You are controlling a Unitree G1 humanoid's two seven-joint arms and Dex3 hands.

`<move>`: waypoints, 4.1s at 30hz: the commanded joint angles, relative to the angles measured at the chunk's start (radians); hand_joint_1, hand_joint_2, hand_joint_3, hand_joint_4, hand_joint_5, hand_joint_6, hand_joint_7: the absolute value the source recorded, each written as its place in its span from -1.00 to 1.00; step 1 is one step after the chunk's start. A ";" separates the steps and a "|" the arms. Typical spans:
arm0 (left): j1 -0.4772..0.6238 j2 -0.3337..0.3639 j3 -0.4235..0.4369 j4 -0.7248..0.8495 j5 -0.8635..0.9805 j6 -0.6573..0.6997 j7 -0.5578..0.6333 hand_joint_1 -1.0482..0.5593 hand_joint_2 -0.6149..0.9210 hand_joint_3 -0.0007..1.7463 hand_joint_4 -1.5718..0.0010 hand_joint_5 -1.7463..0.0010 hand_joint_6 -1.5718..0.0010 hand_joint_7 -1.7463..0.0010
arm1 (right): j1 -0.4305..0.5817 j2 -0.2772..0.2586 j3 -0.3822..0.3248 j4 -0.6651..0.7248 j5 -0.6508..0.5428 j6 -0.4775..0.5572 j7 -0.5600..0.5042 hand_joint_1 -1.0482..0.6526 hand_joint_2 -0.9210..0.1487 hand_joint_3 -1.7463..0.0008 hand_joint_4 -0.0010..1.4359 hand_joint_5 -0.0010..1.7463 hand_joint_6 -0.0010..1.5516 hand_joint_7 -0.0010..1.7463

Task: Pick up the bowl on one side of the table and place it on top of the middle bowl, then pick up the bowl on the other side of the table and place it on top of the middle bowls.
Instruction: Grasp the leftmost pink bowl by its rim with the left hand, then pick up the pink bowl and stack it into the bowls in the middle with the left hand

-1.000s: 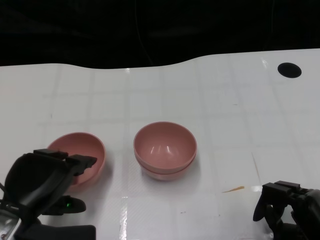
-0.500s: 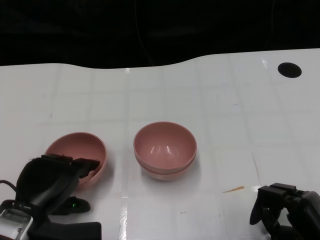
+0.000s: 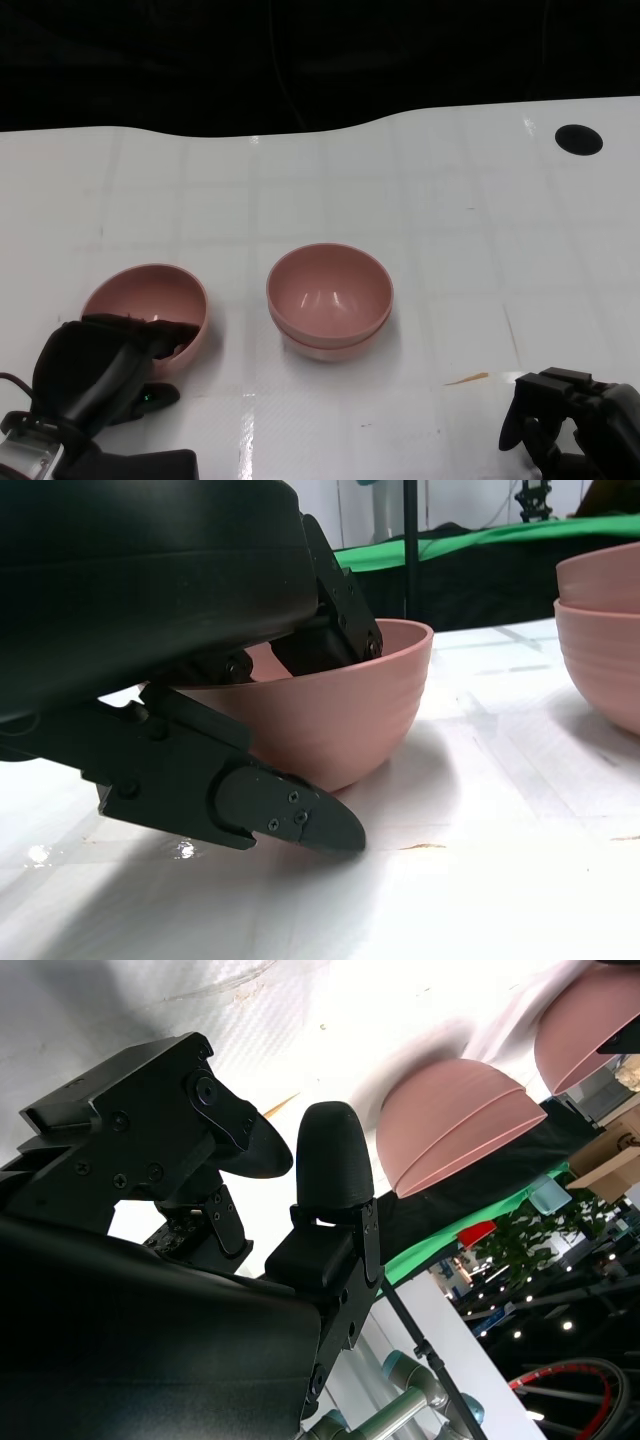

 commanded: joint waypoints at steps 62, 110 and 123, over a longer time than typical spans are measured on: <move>0.054 0.122 0.202 -0.476 -0.254 -0.004 -0.377 0.18 0.76 -0.28 0.11 -1.00 0.16 -0.76 | -0.036 -0.037 0.034 0.056 0.004 -0.014 -0.023 0.12 -0.32 -0.37 0.06 1.00 -0.10 0.76; -0.233 -0.118 0.016 -0.508 -0.177 -0.071 -0.563 0.15 0.82 -0.64 -0.13 -0.74 -0.14 -0.21 | -0.018 -0.002 0.072 -0.029 -0.020 0.063 -0.078 0.13 -0.35 -0.33 0.08 1.00 -0.15 0.85; -0.211 -0.148 -0.004 -0.422 -0.154 -0.091 -0.498 0.22 0.88 -0.79 0.06 -1.00 0.16 -0.74 | -0.007 0.000 0.071 -0.043 -0.011 0.064 -0.077 0.15 -0.32 -0.37 0.10 1.00 -0.13 0.84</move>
